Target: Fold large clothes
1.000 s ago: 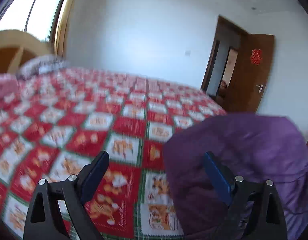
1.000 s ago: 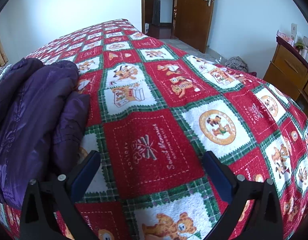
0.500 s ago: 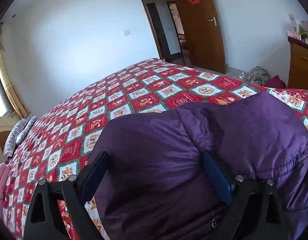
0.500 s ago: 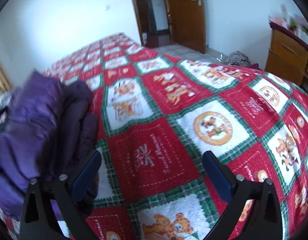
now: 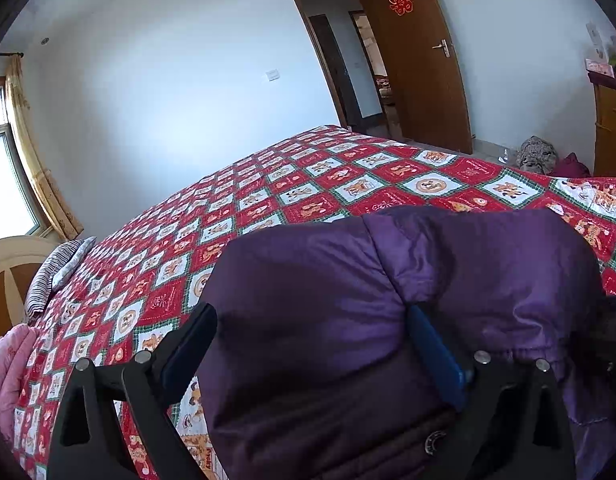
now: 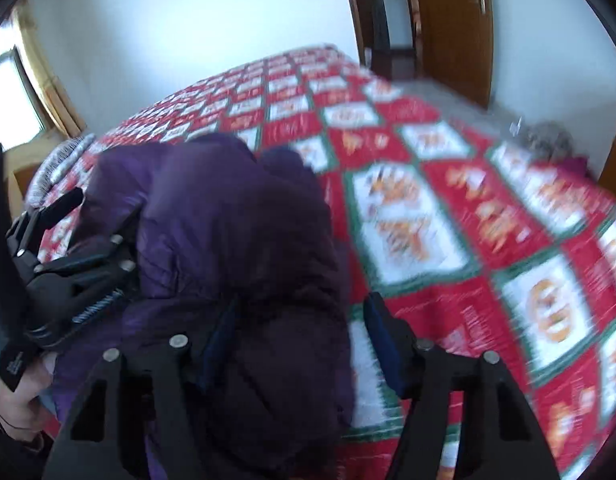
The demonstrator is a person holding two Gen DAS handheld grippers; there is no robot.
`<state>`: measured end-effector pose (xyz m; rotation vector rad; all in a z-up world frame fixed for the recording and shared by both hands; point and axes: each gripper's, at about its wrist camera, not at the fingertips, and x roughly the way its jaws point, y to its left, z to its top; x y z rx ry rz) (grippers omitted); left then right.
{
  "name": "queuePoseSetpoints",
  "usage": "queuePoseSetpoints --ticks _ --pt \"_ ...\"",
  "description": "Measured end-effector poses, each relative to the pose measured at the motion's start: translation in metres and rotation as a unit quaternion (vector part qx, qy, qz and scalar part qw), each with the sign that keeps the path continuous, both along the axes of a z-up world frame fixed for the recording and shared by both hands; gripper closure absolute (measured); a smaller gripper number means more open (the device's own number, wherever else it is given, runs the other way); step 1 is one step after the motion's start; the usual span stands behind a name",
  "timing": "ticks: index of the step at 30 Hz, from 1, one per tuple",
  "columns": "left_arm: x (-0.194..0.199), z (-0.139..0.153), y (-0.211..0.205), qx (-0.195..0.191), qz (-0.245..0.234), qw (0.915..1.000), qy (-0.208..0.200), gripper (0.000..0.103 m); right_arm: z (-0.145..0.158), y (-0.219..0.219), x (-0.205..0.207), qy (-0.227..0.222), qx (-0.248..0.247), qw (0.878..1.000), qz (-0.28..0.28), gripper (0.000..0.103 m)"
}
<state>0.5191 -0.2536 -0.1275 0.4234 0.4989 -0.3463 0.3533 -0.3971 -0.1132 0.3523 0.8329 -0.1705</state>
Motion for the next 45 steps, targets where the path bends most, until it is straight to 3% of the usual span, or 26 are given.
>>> queuePoseSetpoints --ticks 3,5,9,12,15,18,20,24,25,27,30,32,35,36,37,40,41,42,45 --pt "-0.004 0.006 0.011 -0.014 -0.009 0.9999 0.003 0.006 -0.022 -0.020 0.002 0.000 0.066 0.998 -0.001 0.022" --pt "-0.012 0.018 0.036 -0.063 -0.021 0.9978 0.004 0.006 -0.026 -0.023 0.004 0.001 0.069 0.998 0.005 0.016" --pt "-0.016 0.029 0.098 -0.134 0.017 0.9908 0.015 0.006 -0.023 -0.025 0.012 -0.008 0.067 0.997 0.025 0.015" --pt "-0.010 0.035 0.141 -0.210 0.035 0.9763 0.041 0.004 -0.024 -0.025 0.022 -0.016 0.069 0.997 0.043 0.014" --pt "0.011 0.016 0.137 -0.212 0.022 0.9684 0.129 0.003 -0.032 -0.033 0.034 -0.014 0.095 0.994 0.049 0.010" --pt "0.012 -0.004 0.121 -0.204 0.011 0.9691 0.138 0.003 -0.042 -0.041 0.040 -0.014 0.135 0.989 0.053 0.007" --pt "0.013 -0.015 0.123 -0.253 0.015 0.9554 0.151 0.001 -0.044 -0.044 0.039 -0.018 0.150 0.987 0.056 0.006" --pt "0.035 -0.035 0.125 -0.323 0.012 0.9188 0.227 0.001 -0.047 -0.045 0.042 -0.029 0.166 0.983 0.066 0.007" --pt "0.038 -0.035 0.125 -0.323 0.014 0.9175 0.232 0.001 -0.046 -0.044 0.044 -0.037 0.167 0.983 0.072 0.009" --pt "0.036 -0.031 0.122 -0.303 0.014 0.9269 0.221 0.001 -0.043 -0.040 0.038 -0.047 0.166 0.981 0.084 0.018" --pt "0.029 -0.027 0.124 -0.279 0.011 0.9390 0.201 0.001 -0.044 -0.039 0.041 -0.042 0.172 0.980 0.095 0.019" --pt "0.028 -0.032 0.132 -0.297 0.000 0.9322 0.208 0.001 -0.050 -0.044 0.043 -0.046 0.193 0.975 0.097 0.018" --pt "0.037 -0.041 0.144 -0.338 0.006 0.9060 0.255 0.001 -0.051 -0.044 0.043 -0.054 0.194 0.974 0.100 0.016" --pt "0.037 -0.040 0.147 -0.342 0.013 0.9008 0.267 0.001 -0.050 -0.043 0.043 -0.056 0.193 0.975 0.100 0.016" --pt "0.035 -0.033 0.153 -0.345 0.028 0.9028 0.256 0.001 -0.051 -0.043 0.043 -0.058 0.193 0.974 0.100 0.016" --pt "0.018 -0.009 0.169 -0.320 0.084 0.9290 0.165 0.001 -0.051 -0.042 0.040 -0.066 0.191 0.975 0.096 0.014" --pt "0.018 -0.009 0.171 -0.315 0.088 0.9307 0.164 0.001 -0.051 -0.042 0.039 -0.069 0.191 0.975 0.095 0.014" --pt "0.021 -0.012 0.168 -0.308 0.080 0.9298 0.184 0.001 -0.052 -0.042 0.039 -0.070 0.191 0.975 0.094 0.013" --pt "0.026 -0.030 0.157 -0.315 0.051 0.9157 0.244 0.001 -0.051 -0.040 0.034 -0.071 0.189 0.975 0.095 0.011"
